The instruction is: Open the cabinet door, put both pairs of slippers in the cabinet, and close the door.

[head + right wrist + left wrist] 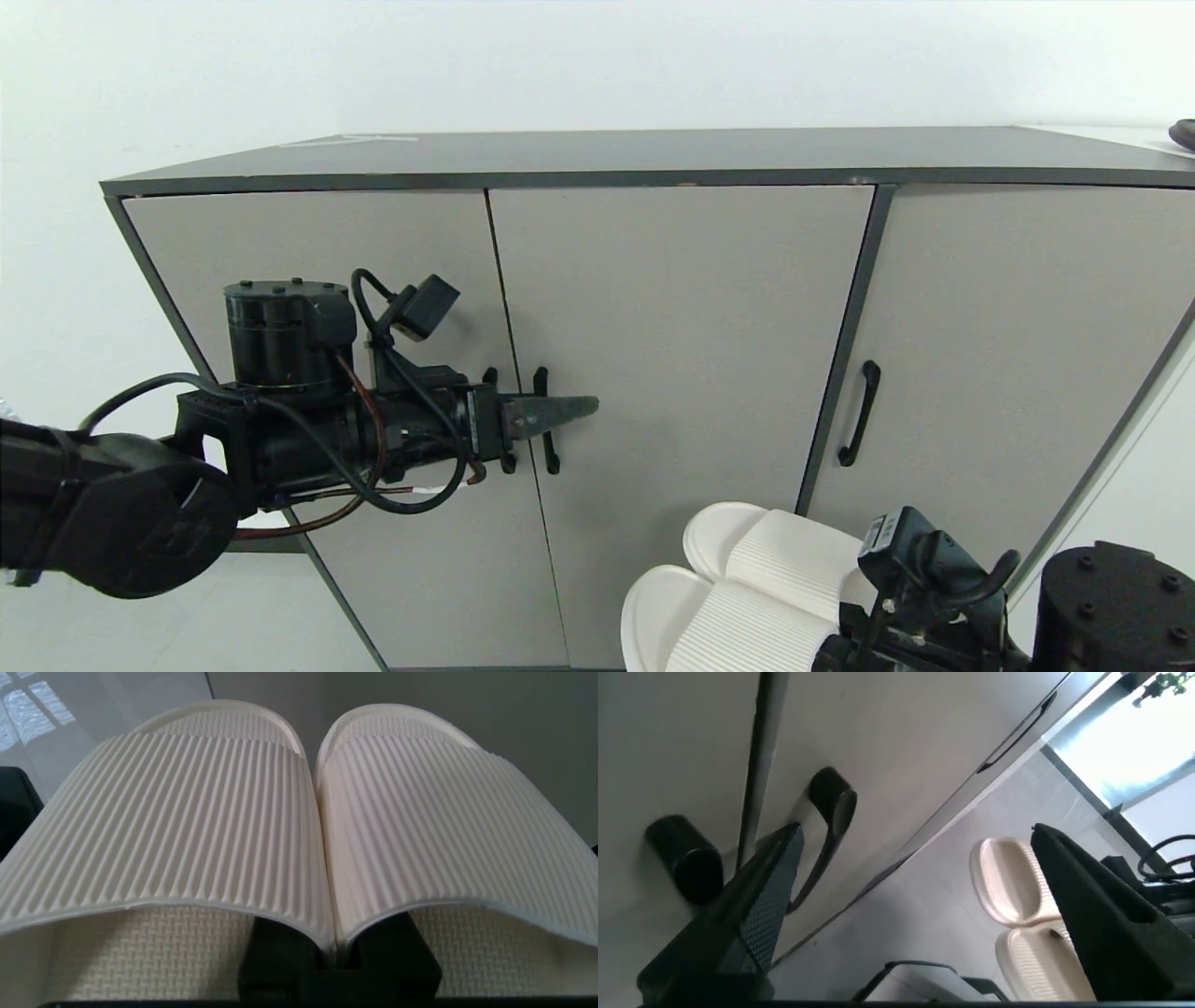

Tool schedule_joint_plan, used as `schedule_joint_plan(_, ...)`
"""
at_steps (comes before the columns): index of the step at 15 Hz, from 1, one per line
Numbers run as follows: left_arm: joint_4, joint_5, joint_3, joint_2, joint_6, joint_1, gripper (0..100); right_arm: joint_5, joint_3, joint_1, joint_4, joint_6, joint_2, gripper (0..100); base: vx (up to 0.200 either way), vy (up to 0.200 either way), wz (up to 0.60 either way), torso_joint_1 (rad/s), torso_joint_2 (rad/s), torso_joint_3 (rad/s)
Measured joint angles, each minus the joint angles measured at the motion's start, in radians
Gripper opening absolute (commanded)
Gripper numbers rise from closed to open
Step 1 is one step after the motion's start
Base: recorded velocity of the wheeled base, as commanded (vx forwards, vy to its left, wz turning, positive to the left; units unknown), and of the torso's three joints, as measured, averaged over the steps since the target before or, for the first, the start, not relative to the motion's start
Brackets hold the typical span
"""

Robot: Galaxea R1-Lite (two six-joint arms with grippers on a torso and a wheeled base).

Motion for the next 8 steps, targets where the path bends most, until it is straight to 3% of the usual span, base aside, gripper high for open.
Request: schedule_joint_plan(8,-0.019,0.001,0.049,-0.001,0.012,-0.002,0,-0.001,0.001,-0.003,0.0,-0.001,-0.003,0,0.0,0.0,0.0,0.0,0.0,0.0)
